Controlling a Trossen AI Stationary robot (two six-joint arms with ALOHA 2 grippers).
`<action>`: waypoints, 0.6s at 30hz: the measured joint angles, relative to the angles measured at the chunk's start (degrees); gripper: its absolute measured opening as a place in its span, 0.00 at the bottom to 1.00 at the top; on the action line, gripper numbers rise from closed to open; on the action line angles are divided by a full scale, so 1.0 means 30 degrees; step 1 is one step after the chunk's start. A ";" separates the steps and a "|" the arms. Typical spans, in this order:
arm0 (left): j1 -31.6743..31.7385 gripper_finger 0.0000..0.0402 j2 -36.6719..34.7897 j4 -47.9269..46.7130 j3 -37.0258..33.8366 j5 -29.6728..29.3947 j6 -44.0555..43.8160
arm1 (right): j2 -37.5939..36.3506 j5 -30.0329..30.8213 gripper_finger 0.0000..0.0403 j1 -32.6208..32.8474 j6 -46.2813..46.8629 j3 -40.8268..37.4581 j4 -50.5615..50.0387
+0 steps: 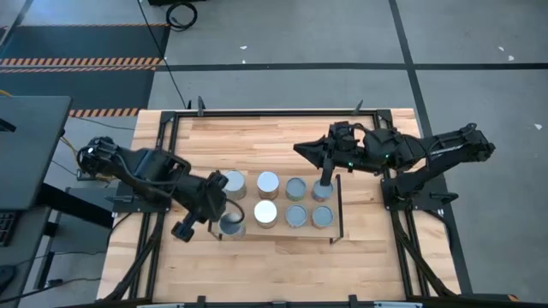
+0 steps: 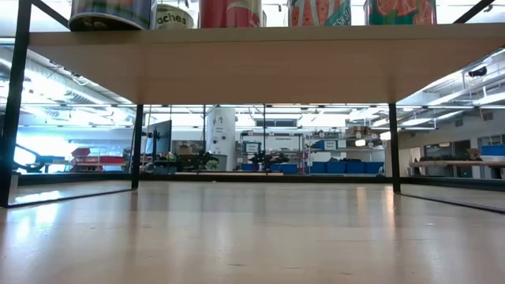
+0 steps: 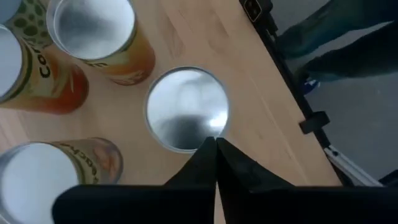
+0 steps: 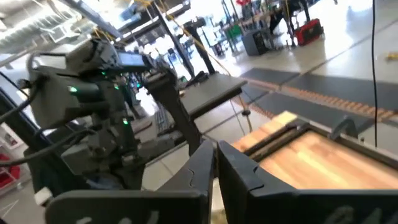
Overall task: Pick and place cans onto a shelf
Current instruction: Put the large canned peaches on the shelf
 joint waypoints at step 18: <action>-0.0710 0.01 0.2389 0.1235 -0.0029 -0.2298 -0.4364 | 0.0015 -0.0285 0.03 0.2991 0.3247 0.0000 -0.3884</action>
